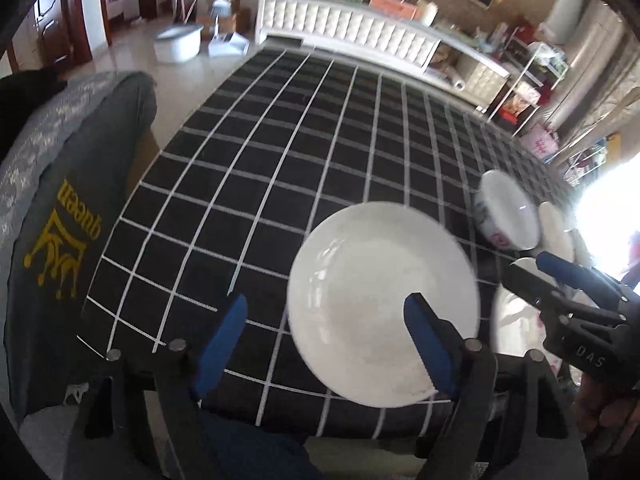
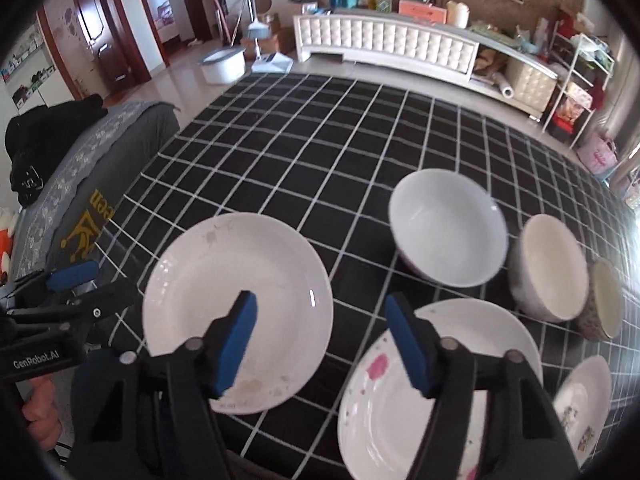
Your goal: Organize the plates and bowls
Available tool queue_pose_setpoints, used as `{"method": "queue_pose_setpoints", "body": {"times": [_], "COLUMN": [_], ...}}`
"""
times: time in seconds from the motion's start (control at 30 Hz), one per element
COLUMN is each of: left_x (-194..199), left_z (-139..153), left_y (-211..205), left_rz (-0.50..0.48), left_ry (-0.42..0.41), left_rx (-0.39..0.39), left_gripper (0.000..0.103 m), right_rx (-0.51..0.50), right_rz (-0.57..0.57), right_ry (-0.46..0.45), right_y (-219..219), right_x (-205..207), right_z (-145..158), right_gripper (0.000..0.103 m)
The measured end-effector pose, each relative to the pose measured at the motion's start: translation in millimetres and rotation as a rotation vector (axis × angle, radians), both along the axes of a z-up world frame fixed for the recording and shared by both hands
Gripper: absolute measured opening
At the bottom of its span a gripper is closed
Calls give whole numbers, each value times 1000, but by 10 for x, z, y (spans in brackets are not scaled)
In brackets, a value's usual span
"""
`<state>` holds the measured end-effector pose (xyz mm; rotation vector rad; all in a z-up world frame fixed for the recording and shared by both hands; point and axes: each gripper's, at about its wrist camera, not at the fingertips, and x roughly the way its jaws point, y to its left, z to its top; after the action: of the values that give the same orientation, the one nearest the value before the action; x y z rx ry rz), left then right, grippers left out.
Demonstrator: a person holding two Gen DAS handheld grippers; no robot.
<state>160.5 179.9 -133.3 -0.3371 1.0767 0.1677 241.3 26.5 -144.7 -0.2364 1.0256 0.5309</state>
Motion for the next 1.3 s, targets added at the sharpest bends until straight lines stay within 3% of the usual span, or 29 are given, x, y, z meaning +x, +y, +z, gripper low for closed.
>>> {"method": "queue_pose_setpoints", "body": {"times": [0.13,0.27,0.5,0.53,0.6,0.8,1.1,1.3], "left_x": [80,118,151,157,153,177,210,151], "left_z": [-180,-311,-557,-584,-607,-658,-680,-593], "left_y": [53,41,94,102,116,134,59,13], "left_rz": [2,4,19,17,17,18,6,12], "left_ry": [54,103,170,175,183,188,174,164], "left_rx": [-5,48,8,3,-13,-43,-34,-7], "left_gripper": [76,66,54,53,42,21,17,16], "right_rx": [-27,-54,-90,-89,-81,-34,-48,-58], "right_rz": [10,-10,-17,-25,-28,-42,-38,-49], "right_ry": [35,70,83,88,98,144,127,120], "right_y": [95,128,120,111,102,53,71,80], "right_x": [111,206,224,230,256,294,245,238], "right_z": [-195,-372,-507,-521,-544,-613,-585,-571], "right_gripper": [64,64,63,61,46,32,20,19]}}
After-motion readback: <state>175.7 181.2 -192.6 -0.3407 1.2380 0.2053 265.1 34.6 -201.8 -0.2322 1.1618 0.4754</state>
